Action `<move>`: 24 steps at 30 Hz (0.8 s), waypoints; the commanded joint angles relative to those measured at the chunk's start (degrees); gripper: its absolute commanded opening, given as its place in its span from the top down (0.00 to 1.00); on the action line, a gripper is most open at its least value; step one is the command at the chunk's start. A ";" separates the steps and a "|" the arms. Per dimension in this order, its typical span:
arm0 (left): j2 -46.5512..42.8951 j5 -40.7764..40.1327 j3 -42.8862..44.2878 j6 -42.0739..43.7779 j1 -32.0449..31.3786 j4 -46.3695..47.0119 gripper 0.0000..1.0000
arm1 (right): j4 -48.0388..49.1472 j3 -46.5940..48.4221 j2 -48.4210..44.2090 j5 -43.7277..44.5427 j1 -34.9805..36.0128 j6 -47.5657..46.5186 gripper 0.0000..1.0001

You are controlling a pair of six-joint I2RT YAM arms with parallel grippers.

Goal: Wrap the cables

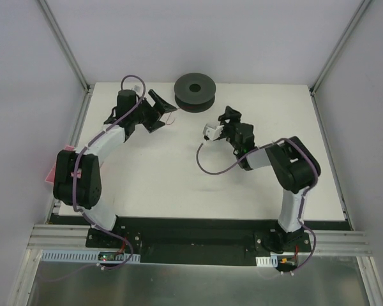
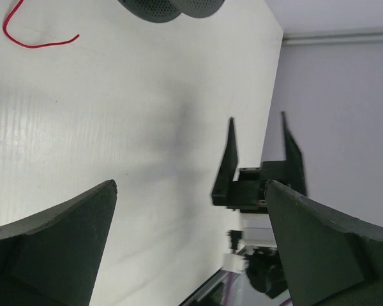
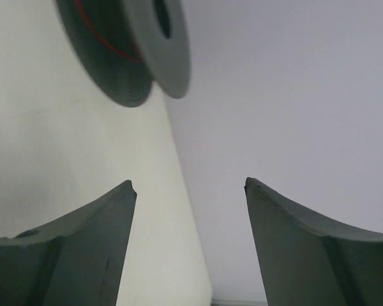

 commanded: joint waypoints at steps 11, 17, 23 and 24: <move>-15.76 7.43 14.94 39.79 5.09 -37.50 0.01 | -50.44 -0.07 -43.87 11.20 -1.89 25.31 0.04; -20.25 6.46 14.06 45.06 5.62 -44.69 0.01 | -75.50 4.86 -54.17 8.57 -3.38 39.88 0.04; -25.43 0.14 11.52 53.14 5.62 -49.98 0.01 | -87.74 3.90 -65.76 2.60 -11.02 53.18 0.04; -26.48 -1.44 10.73 54.38 5.62 -50.07 0.01 | -88.62 2.94 -68.13 2.32 -12.42 54.76 0.04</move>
